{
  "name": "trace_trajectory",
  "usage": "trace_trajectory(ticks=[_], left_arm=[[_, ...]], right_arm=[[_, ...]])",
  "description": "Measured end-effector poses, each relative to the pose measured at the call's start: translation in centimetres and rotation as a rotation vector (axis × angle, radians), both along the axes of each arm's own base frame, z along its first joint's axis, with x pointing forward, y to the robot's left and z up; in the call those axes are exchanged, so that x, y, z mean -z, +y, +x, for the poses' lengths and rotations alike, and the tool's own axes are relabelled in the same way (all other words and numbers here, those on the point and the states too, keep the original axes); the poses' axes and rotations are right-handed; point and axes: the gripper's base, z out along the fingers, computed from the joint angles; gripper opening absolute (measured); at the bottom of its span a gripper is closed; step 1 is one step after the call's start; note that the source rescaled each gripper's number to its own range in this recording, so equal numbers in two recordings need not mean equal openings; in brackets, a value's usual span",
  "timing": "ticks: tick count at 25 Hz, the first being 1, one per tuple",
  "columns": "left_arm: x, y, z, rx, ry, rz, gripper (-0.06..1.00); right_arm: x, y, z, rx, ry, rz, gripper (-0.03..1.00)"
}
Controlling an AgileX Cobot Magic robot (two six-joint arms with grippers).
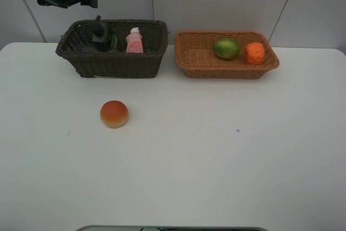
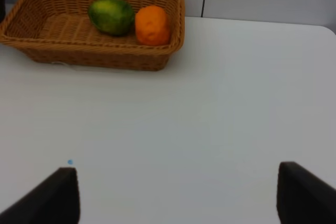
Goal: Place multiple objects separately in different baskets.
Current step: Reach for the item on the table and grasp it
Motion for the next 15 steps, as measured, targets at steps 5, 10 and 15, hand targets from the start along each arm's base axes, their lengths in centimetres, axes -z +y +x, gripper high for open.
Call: trace_trajectory(ticks=[5, 10, 15], left_arm=[[-1.6, -1.9, -2.7, 0.078, 0.112, 0.051, 0.82], [-2.2, -4.6, -5.8, 0.231, 0.259, 0.131, 0.95], [-1.6, -6.6, -8.7, 0.437, 0.444, 0.210, 0.97]], right_arm=[[0.0, 0.0, 0.0, 0.000, 0.000, 0.000, 0.76], [0.0, 0.0, 0.0, 0.000, 0.000, 0.000, 0.76], [0.0, 0.0, 0.0, 0.000, 0.000, 0.000, 0.76]])
